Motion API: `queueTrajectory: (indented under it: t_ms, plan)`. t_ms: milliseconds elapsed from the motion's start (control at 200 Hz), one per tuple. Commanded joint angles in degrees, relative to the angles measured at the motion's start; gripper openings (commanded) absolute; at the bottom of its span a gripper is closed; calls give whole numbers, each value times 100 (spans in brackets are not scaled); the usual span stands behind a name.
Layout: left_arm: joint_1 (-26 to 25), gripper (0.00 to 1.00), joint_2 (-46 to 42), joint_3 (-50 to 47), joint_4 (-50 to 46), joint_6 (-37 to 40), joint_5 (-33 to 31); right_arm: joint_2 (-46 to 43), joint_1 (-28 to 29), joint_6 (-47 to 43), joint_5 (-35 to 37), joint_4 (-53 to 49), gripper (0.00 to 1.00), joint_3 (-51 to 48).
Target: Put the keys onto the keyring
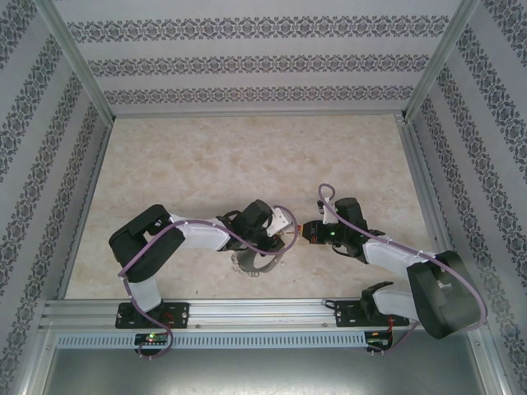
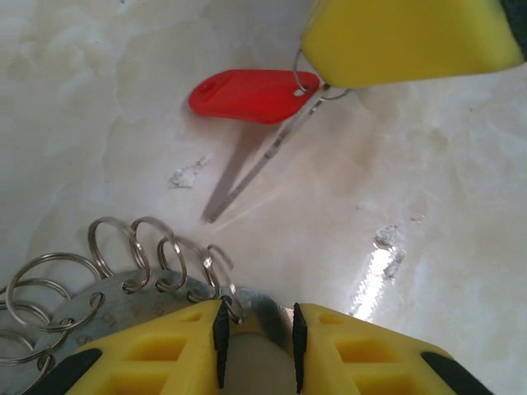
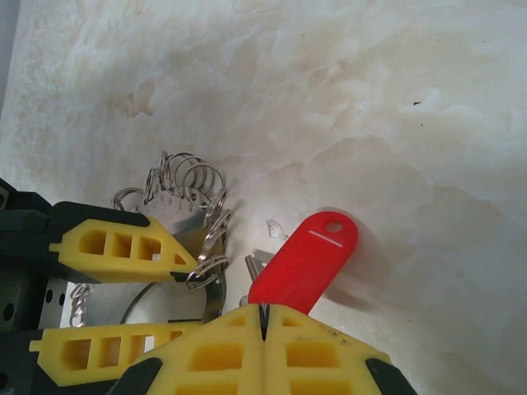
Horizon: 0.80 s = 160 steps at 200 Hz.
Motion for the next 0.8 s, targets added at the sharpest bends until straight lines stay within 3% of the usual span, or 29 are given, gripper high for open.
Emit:
queueTrajectory:
  t_ms: [0, 380, 794]
  plan:
    - [-71, 29, 32, 12, 236, 58, -422, -11, -48, 45, 24, 40, 0, -68]
    - [-64, 25, -28, -17, 358, -13, -615, -46, -57, 44, 8, 65, 0, -86]
    - [-73, 30, -13, 82, 333, 4, -493, -21, -66, 46, -2, 83, 0, -81]
